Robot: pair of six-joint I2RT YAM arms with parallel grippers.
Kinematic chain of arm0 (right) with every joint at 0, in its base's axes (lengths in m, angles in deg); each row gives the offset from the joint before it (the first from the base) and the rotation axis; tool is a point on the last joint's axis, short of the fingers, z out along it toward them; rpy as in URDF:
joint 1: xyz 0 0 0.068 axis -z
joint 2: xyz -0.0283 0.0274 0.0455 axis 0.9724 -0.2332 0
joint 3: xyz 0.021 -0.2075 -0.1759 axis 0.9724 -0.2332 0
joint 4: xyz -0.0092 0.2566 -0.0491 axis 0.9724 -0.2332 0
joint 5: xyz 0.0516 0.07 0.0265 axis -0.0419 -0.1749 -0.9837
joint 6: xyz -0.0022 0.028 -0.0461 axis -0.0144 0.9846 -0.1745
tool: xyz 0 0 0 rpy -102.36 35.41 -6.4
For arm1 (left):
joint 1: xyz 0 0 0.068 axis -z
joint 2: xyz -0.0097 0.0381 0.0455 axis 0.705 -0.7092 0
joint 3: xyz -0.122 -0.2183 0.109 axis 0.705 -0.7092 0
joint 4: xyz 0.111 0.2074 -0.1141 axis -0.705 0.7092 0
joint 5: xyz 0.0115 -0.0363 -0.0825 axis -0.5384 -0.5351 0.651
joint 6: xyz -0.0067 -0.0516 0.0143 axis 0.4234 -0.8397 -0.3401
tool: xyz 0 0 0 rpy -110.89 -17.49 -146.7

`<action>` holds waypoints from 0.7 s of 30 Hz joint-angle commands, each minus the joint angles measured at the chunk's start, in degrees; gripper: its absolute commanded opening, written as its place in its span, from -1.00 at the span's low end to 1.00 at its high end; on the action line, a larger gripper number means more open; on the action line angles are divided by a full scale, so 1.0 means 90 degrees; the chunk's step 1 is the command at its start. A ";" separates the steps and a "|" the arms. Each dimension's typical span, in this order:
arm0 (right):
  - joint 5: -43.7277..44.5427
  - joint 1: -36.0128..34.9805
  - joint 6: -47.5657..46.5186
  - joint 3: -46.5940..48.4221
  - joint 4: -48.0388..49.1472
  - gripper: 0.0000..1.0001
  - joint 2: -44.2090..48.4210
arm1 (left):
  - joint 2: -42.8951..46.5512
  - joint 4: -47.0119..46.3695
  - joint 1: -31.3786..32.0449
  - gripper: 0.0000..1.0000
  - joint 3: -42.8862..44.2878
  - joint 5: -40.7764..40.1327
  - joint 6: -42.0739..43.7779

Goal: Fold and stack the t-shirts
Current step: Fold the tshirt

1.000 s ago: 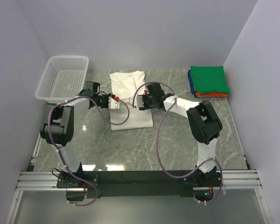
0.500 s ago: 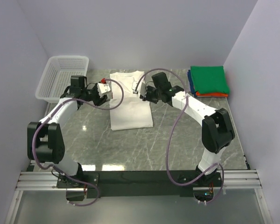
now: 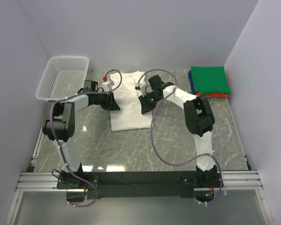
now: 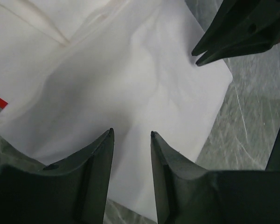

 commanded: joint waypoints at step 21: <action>-0.1007 -0.0171 0.0884 -0.2257 -0.0407 -0.39 0.1390 | 0.0670 0.2958 -0.0007 -0.20 -0.0564 0.0436 0.1256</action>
